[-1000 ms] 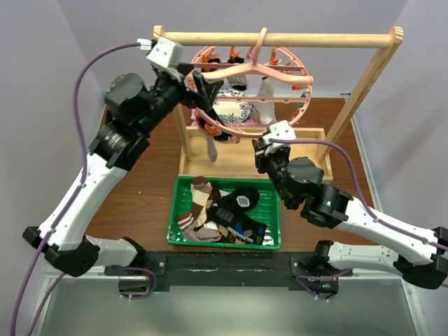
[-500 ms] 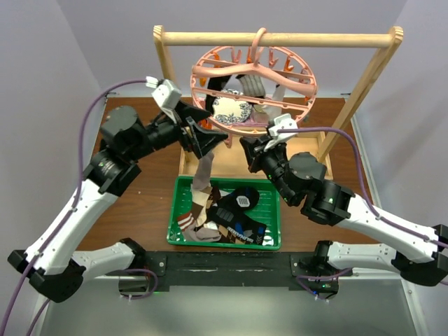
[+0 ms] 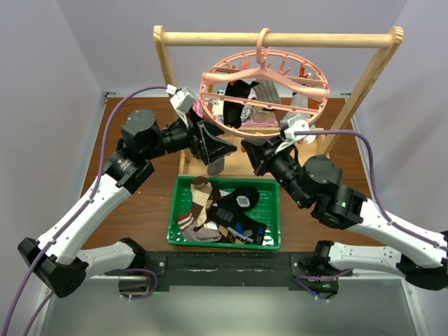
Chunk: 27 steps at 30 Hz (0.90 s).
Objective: Clip the socks to the hanger
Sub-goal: Open the clamp at the hanger.
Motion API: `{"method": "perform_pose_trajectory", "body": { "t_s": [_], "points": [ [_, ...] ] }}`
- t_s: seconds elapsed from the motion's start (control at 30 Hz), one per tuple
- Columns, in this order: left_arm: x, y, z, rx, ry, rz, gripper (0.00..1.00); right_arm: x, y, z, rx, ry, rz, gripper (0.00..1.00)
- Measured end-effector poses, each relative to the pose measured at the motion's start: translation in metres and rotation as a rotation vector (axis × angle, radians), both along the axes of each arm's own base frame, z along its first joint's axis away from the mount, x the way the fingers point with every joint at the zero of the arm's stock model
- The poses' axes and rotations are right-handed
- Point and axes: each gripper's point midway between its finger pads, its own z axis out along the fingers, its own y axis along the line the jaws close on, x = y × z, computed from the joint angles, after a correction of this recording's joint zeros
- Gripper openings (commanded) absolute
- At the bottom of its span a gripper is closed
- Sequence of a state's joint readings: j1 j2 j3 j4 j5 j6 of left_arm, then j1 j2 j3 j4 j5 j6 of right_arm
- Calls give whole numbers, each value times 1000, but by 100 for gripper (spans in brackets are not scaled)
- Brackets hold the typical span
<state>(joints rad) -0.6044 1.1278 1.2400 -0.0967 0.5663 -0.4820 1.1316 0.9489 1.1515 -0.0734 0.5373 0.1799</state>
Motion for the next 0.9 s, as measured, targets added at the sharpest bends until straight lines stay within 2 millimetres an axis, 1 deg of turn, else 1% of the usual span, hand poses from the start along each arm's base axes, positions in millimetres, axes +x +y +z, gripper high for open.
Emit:
{"method": "perform_pose_trajectory", "body": {
  "t_s": [0.1, 0.2, 0.3, 0.43, 0.53, 0.57, 0.67, 0.7, 0.8, 0.9],
  "points": [
    [-9, -3, 7, -24, -18, -52, 93, 1, 5, -2, 0, 5, 8, 0],
    [-19, -4, 7, -38, -45, -96, 92, 2, 9, -5, -3, 14, 12, 0],
    [-30, -3, -1, -34, -68, -127, 91, 4, 17, -8, -6, 28, 18, 0],
    [-33, -2, -15, -10, -97, -134, 90, 4, 26, -10, -1, 45, 37, 0],
    [-31, -1, -25, 14, -117, -127, 86, 4, 30, -6, 9, 53, 45, 0],
    [-30, -1, -27, 21, -126, -124, 82, 4, 31, -5, 12, 55, 48, 0],
    [-19, 3, -32, 60, -179, -72, 81, 4, 34, 0, 17, 58, 60, 0],
    [-16, 5, -33, 75, -194, -53, 83, 3, 35, 0, 18, 57, 63, 0],
    [-4, 16, -40, 139, -231, 37, 83, 3, 34, 2, 20, 57, 64, 0],
    [6, 33, -48, 209, -244, 146, 83, 3, 35, 1, 17, 59, 64, 0]
  ]
}}
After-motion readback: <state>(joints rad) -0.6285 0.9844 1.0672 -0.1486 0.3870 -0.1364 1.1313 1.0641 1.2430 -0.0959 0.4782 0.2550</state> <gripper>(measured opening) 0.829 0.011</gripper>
